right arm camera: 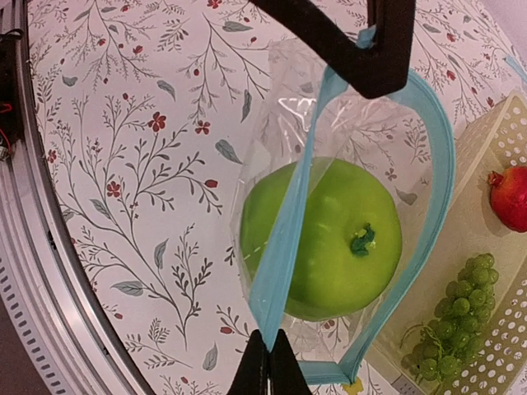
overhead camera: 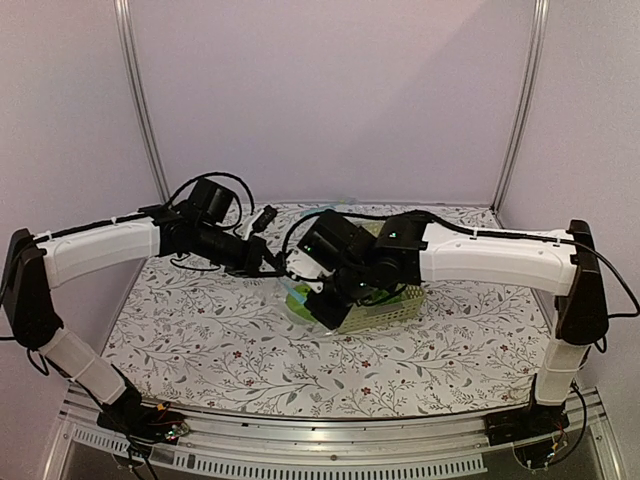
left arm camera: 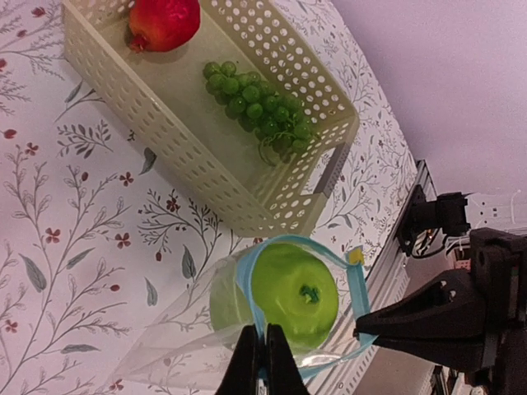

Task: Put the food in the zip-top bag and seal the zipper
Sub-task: Adjust the zipper food storage bag at the center of the board, then adjust the fake fruit in the zipper food storage bag.

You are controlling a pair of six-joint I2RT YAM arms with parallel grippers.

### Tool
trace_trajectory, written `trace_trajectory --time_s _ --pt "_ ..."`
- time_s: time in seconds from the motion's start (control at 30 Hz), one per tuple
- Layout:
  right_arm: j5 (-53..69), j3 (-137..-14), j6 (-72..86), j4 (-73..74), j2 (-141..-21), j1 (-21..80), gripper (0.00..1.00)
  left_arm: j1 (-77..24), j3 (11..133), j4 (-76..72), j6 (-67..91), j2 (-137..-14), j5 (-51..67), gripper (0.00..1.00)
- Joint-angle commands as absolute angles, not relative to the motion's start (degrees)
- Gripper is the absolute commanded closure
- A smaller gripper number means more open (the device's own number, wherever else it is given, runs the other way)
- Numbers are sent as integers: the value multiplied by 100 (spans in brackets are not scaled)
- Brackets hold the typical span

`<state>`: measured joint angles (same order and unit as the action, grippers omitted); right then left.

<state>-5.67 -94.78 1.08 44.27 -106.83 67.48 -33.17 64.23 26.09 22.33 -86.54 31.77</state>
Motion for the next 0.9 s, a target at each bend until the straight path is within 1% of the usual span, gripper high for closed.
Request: trace_trajectory --time_s 0.0,0.03,0.07,0.17,0.3,0.4,0.47,0.57,0.67,0.73,0.87 --pt "-542 -9455 203 4904 -10923 6795 97 -3267 6179 2032 2198 -8876 3476 100" --pt "-545 -9405 229 4855 -10905 6793 90 -3269 6119 1948 2197 -8908 3587 100" --pt "-543 -9377 269 4807 -10880 6794 81 -3276 6069 1874 2197 -8946 3667 100" --pt "-475 -9237 432 4595 -10659 6728 56 -3278 5979 1723 2159 -9039 3823 100" --pt "-465 -8965 774 4284 -10178 6464 34 -3278 5975 1695 2148 -9055 3861 100" --pt "-659 -8753 1131 4108 -9781 6089 23 -3283 6007 1702 2148 -9027 3898 100" --pt "-707 -8684 1328 4096 -9695 5813 21 -3279 6054 1768 2110 -9013 3948 100" --pt "-459 -8694 1564 4069 -9811 5486 22 -3278 6150 1942 1978 -9050 4080 100" --pt "-91 -8770 1538 3892 -10044 5431 20 -3278 6225 2087 1834 -9101 4206 100" --pt "485 -8803 1470 3706 -10199 5431 20 -3278 6271 2140 1748 -9098 4293 100" --pt "794 -8506 1671 2858 -10395 5429 18 -3278 6293 2177 1590 -9045 4530 100"
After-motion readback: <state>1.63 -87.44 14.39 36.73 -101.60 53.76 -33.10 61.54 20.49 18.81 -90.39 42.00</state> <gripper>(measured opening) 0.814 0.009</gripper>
